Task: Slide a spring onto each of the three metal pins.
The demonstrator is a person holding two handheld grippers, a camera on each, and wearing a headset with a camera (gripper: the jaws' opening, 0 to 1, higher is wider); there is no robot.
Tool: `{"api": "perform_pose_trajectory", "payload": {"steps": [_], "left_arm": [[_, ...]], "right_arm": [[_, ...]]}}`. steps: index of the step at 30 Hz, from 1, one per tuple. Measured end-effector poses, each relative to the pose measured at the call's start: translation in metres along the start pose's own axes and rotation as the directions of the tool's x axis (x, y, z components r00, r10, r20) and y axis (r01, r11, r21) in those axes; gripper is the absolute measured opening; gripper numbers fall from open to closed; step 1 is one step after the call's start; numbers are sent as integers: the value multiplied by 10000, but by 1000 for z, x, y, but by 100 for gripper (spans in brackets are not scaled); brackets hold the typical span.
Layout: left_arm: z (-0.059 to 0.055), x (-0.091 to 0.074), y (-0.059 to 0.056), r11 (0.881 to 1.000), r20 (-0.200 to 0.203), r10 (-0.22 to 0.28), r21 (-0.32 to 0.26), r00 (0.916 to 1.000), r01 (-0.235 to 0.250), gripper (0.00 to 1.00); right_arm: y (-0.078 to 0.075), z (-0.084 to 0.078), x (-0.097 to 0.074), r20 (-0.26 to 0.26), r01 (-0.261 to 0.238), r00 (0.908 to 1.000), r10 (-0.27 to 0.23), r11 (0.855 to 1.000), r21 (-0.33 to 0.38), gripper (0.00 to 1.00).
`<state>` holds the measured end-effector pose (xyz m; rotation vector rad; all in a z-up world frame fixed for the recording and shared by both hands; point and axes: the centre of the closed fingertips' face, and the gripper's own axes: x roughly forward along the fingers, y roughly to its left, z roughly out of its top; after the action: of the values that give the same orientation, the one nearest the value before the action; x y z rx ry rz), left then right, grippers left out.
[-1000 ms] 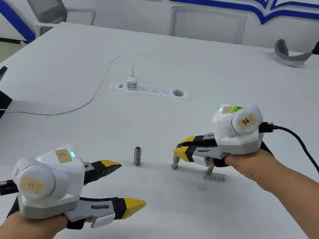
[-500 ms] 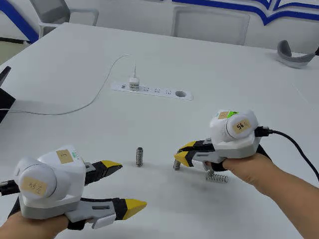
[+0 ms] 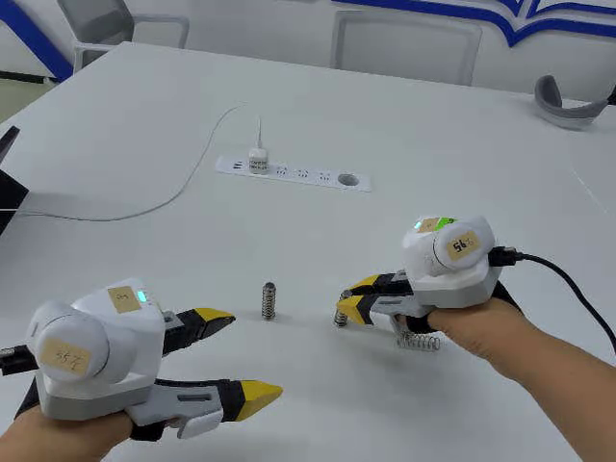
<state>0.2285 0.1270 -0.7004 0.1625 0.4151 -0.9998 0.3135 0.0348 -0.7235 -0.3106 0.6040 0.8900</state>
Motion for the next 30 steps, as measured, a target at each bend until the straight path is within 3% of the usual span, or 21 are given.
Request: {"api": "perform_pose_trajectory", "payload": {"steps": [30], "left_arm": [[9,3,-2,9996,51,-92,275,9999,91,60]], "right_arm": [[7,-7,-29,275,219,9994,-220,9997,57,18]]}}
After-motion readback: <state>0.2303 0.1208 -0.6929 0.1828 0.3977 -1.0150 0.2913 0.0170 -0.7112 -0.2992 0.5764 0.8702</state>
